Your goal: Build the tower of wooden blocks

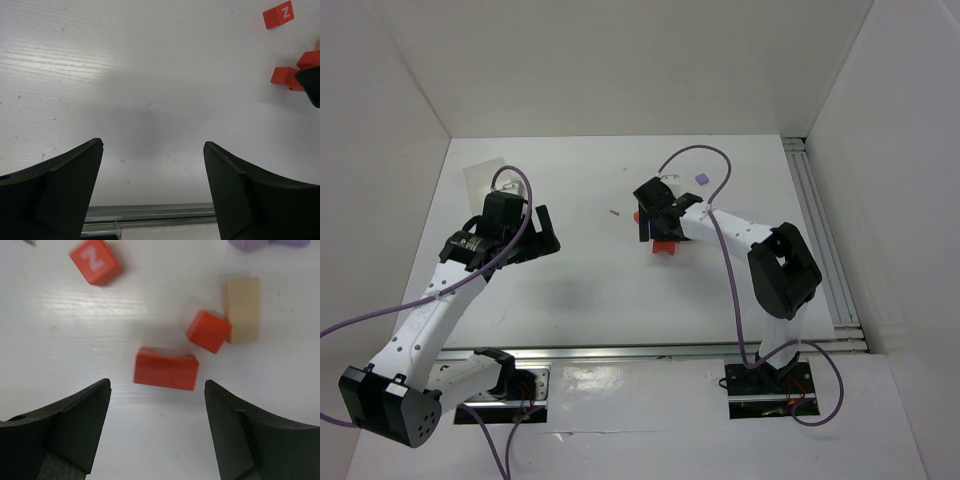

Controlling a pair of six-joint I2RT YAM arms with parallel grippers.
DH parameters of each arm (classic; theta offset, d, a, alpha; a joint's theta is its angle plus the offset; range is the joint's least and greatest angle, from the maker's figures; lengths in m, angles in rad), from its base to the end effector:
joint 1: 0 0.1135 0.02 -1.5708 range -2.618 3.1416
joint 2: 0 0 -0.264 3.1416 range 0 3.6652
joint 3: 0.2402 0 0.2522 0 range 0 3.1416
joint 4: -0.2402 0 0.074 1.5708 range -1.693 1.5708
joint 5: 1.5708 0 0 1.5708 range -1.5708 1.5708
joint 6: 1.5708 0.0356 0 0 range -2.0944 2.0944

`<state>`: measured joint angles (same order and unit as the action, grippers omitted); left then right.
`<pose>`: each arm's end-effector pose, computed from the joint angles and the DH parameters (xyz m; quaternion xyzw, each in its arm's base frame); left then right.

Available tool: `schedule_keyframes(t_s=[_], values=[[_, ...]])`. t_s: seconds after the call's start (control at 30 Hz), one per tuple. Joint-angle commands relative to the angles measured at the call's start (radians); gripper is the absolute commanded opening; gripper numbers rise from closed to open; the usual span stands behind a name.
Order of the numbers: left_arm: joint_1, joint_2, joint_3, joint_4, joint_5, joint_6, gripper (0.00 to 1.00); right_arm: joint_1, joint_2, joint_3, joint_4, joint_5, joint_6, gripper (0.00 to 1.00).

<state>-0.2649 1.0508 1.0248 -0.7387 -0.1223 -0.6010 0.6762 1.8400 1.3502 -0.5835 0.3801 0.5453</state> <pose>0.2078 -0.0519 0.3205 -0.1772 0.9012 -0.1132 0.3790 0.3091 0.2311 0.2116 -0.0158 0.9528 -0.0114 0.3031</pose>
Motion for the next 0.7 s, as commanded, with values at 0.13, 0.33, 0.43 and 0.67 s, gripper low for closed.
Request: schedule_keyframes(t_s=[0.13,0.33,0.43,0.67], values=[[0.004,-0.002,0.032,0.024,-0.004,0.021,0.94,-0.01,0.125,0.259,0.03,0.019,-0.065,0.75],[0.004,0.008,0.032,0.015,-0.013,0.03,0.94,-0.029,0.283,0.424,0.007,-0.03,-0.097,0.94],[0.004,0.008,0.041,0.015,-0.013,0.03,0.94,-0.029,0.349,0.47,-0.004,-0.041,-0.128,0.94],[0.004,0.017,0.05,0.005,-0.013,0.04,0.94,-0.049,0.38,0.446,0.079,-0.087,-0.222,0.83]])
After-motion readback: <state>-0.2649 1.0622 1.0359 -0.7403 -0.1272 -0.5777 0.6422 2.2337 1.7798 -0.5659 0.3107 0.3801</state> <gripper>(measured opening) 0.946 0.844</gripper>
